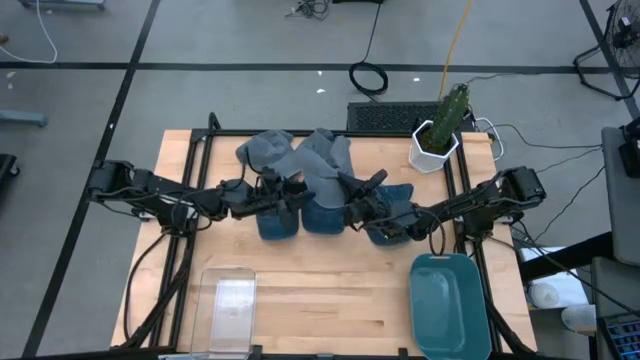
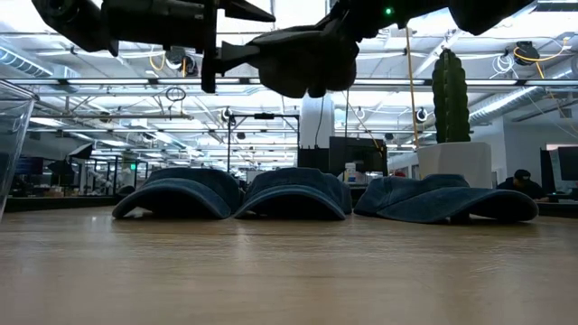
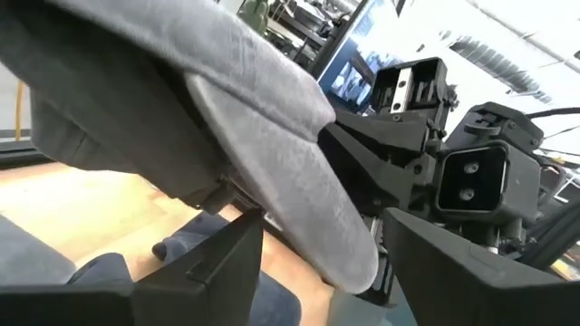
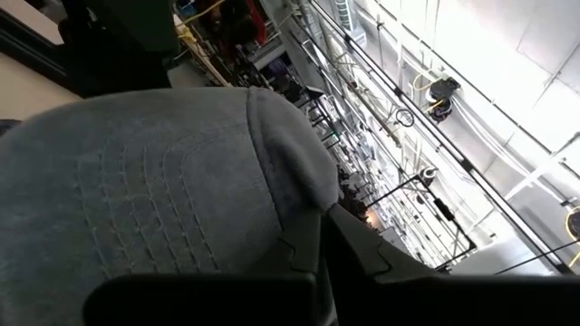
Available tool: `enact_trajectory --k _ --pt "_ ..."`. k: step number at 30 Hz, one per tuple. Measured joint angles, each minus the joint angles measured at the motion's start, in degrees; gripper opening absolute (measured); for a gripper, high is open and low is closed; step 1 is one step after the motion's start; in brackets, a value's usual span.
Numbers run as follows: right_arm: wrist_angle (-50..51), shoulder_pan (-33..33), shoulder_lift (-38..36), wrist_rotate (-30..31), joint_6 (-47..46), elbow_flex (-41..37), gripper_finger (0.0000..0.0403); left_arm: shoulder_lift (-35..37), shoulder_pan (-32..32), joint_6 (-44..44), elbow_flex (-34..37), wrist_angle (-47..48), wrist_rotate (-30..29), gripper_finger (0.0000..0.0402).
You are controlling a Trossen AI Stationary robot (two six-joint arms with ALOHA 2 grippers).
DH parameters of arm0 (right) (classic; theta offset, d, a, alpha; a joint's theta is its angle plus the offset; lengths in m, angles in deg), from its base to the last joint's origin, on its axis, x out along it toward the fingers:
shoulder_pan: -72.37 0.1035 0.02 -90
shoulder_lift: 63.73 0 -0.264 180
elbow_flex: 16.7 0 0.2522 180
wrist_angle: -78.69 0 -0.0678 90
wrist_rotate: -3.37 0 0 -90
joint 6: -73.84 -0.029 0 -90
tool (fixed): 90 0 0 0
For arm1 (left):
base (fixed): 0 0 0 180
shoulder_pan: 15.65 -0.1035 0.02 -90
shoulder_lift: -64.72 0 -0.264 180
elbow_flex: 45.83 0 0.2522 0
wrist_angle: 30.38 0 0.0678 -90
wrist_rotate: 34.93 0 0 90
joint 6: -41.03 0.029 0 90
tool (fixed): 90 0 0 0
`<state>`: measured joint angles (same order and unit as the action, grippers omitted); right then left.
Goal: Pick & Place hat
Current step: Put the right gray cap into the transparent bin
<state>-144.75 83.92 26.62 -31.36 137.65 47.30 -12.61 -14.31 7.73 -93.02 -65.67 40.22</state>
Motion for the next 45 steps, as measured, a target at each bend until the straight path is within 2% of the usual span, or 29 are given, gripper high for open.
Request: enact_trajectory --k 6,13,18,21,24,28,30,36,42,45 --pt "0.5 -0.4 0.0 0.0 -1.2 0.0 0.0000 -0.8 -1.1 -0.1 0.0 -1.4 2.5 0.0208" --pt "0.5 -0.3 0.0 -0.1 -1.2 0.0 0.0000 -1.4 -2.4 -0.2 0.0 -2.0 2.6 0.0174" --pt "1.4 -0.2 0.0 -3.2 -2.0 0.0 0.0000 -1.4 -3.4 -0.2 0.0 -1.9 2.8 0.0152" --pt "1.9 -0.2 0.0 -3.3 -2.3 0.0 0.0000 -1.4 -4.0 0.6 0.0 -1.7 5.4 0.0134" --pt "2.7 -0.2 0.0 -3.2 -3.3 0.0 0.0000 -1.4 -4.4 3.0 0.0 -1.7 8.7 0.0099" --pt "2.7 -0.2 0.0 -3.3 -5.0 0.0 0.0000 -1.4 -4.4 5.8 0.0 -1.6 12.7 0.0022" --pt "2.8 0.1 0.0 -3.1 -7.1 0.0 0.0003 -1.4 -4.6 7.4 0.0 -1.2 15.6 0.0015" --pt "2.7 2.5 0.0 -2.4 -13.5 0.0 0.0036 2.3 -4.5 12.0 0.0 9.7 20.6 0.0008" --pt "2.1 5.2 -0.1 4.3 -13.8 0.0 0.0101 8.4 -1.6 18.2 0.1 24.3 21.9 0.0007" --pt "2.1 5.9 -0.2 7.8 -14.7 0.0 0.0131 9.8 1.1 23.0 0.1 28.3 22.8 0.0008"
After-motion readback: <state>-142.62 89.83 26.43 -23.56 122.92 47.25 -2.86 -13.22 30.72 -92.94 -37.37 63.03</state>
